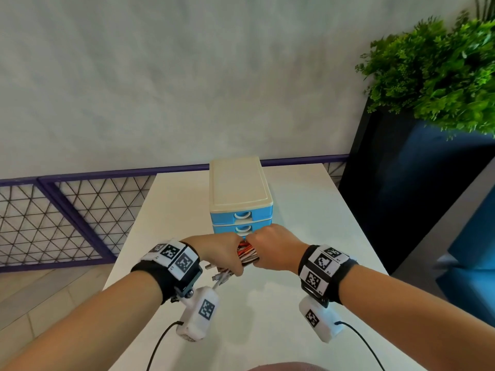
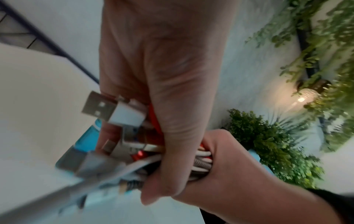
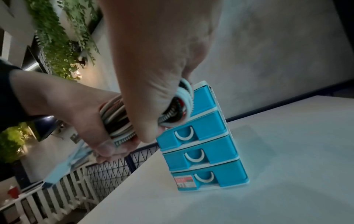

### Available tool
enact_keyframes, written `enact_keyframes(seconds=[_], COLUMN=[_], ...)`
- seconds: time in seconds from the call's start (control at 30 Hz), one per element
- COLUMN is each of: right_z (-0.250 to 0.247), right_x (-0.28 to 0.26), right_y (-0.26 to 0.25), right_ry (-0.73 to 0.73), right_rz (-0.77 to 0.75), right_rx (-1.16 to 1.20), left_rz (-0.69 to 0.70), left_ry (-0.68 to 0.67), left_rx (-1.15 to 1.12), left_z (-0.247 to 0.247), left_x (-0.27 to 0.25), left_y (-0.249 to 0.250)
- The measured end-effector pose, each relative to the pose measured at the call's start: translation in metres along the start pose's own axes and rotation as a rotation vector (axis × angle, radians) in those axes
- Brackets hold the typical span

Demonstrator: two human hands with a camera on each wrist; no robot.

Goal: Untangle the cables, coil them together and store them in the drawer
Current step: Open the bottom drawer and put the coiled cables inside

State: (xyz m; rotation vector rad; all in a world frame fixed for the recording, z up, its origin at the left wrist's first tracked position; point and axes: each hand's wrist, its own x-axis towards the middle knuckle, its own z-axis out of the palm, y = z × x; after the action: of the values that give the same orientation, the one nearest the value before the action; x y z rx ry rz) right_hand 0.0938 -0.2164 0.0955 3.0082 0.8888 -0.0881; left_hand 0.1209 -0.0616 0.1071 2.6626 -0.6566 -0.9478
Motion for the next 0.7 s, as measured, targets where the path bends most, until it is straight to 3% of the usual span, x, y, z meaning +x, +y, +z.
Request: enact_keyframes(seconds=[0.13, 0.23, 0.3, 0.43, 0.7], right_z=[-0.01, -0.018, -0.022, -0.022, -0.024], right_x=[0.011, 0.021, 0.028, 0.041, 0.043], right_y=[0.008, 0.019, 0.023, 0.021, 0.022], right_ry=[-0.037, -0.047, -0.053, -0.11, -0.146], right_rz=[0.057, 0.134, 0.156, 0.158, 0.155], right_rx=[0.015, 0.016, 0.05, 0.031, 0.119], left_rz=[0.09, 0.216, 0.197, 0.117, 0.263], left_ry=[0.089, 0.378, 0.527, 0.478, 0.552], left_rx=[-0.136, -0.306, -0.227, -0.005, 0.077], left_z=[-0.021, -0.041, -0.052, -0.053, -0.053], left_x=[-0.004, -0.008, -0.003, 0.01, 0.02], left_y=[-0.009, -0.017, -0.028, -0.046, -0.059])
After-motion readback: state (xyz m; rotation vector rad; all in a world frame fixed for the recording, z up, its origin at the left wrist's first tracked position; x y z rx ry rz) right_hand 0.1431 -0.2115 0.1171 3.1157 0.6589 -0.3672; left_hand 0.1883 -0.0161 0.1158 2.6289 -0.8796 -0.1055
